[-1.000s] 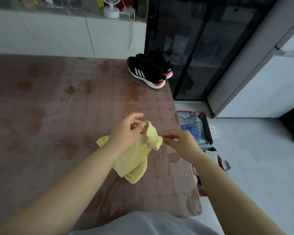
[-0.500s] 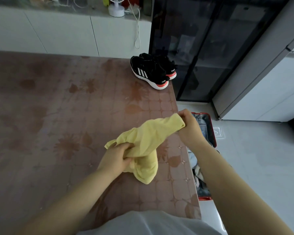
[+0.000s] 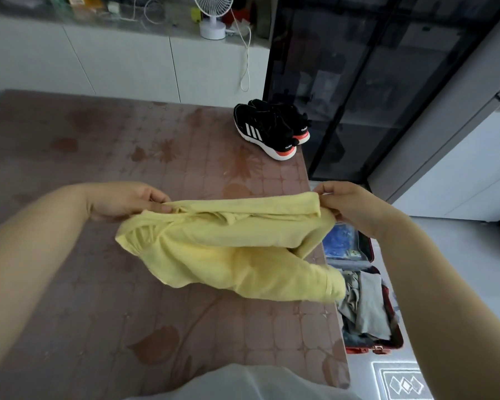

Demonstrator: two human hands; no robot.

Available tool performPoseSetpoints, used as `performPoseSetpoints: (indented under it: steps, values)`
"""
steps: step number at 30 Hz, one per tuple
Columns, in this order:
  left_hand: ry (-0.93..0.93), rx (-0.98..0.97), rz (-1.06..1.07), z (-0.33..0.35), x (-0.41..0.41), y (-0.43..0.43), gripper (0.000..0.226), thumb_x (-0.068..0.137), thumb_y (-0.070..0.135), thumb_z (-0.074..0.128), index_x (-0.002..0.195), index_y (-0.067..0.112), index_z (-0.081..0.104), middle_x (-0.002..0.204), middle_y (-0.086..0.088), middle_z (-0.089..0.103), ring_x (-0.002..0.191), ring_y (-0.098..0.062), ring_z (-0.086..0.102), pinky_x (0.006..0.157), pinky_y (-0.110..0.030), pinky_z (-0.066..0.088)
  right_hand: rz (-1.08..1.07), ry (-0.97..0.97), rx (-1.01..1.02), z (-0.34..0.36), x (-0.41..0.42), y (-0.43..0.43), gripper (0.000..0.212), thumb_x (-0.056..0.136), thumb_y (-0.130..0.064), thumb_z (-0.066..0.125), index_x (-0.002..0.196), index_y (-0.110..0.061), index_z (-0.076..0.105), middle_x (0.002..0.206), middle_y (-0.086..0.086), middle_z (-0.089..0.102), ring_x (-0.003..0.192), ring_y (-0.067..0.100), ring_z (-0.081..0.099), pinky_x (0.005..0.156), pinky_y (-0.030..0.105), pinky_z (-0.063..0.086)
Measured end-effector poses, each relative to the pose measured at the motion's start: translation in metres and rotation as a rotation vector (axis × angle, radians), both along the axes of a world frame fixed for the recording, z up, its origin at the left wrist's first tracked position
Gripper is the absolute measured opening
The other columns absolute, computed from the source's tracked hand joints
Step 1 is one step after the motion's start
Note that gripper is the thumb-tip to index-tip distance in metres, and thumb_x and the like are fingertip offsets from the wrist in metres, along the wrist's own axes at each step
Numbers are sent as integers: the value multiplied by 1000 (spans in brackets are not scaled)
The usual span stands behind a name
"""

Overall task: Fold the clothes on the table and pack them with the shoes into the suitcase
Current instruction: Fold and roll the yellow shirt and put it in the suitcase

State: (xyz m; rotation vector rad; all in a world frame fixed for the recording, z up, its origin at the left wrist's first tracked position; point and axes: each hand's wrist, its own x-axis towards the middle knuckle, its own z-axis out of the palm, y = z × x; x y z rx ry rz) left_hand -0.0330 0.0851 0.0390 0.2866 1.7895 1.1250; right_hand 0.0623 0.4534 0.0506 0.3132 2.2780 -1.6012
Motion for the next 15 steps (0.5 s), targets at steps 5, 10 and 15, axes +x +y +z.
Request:
performPoseSetpoints:
  steps: [5, 10, 15]
  values:
    - [167, -242, 424, -44, -29, -3, 20, 93, 15, 53, 87, 3, 67, 85, -12, 69, 68, -18, 62, 59, -20, 49, -341, 130, 70, -27, -44, -30, 18, 84, -15, 60, 101, -12, 60, 85, -2, 61, 76, 13, 57, 77, 27, 50]
    - [593, -496, 741, -94, -30, -14, 29, 87, 9, 59, 115, -1, 57, 122, -20, 59, 107, -34, 56, 86, -34, 41, -105, -17, 338, -69, -44, -53, 14, 80, -15, 58, 71, -21, 49, 71, -8, 45, 75, 16, 46, 68, 24, 37]
    - [689, -587, 447, -124, 2, 3, 55, 82, 24, 68, 129, 13, 43, 130, -13, 48, 118, -32, 49, 96, -42, 41, 41, -258, 488, -123, -4, -48, 21, 86, -35, 58, 92, -15, 54, 76, -3, 55, 68, 13, 52, 58, 23, 39]
